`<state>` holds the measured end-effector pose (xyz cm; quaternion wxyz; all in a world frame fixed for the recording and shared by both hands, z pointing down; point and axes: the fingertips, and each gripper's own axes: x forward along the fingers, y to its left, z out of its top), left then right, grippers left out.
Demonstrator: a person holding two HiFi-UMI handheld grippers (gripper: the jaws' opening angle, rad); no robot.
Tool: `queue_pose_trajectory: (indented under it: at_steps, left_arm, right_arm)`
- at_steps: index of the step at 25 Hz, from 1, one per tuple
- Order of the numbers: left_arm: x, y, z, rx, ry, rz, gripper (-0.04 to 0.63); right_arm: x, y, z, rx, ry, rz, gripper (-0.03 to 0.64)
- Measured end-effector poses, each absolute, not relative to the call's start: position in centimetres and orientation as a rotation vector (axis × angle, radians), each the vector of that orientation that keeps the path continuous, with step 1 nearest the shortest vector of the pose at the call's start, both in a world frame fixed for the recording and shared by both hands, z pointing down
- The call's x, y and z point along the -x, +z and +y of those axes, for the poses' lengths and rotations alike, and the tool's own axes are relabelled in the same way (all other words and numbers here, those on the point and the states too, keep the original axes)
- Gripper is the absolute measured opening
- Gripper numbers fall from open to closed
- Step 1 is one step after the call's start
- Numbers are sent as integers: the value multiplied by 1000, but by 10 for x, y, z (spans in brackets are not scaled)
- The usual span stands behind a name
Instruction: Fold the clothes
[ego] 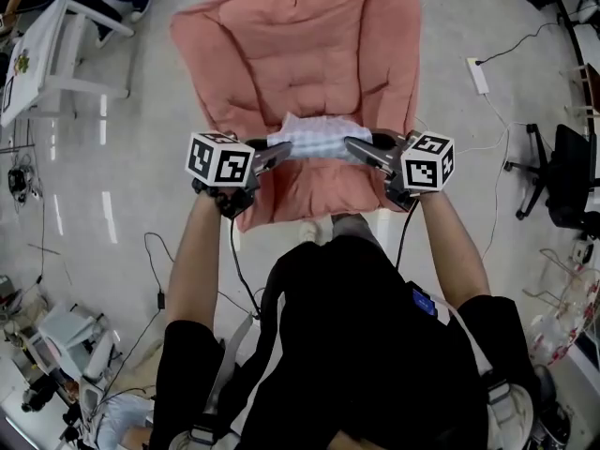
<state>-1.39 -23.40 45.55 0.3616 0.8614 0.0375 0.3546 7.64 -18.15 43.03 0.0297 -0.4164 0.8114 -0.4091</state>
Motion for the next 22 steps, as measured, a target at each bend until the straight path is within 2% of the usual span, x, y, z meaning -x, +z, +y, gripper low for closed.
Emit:
queue_pose_trajectory:
  at_steps: [8,22]
  left_arm:
    - [64,486,-164,-2204,959,143,20]
    - [160,606,-34,-2060,1054,183,21]
  right_arm:
    - [-27,465,-113,1361,-1313,2436,25]
    - [70,589,14,1402,-1531,2412,26]
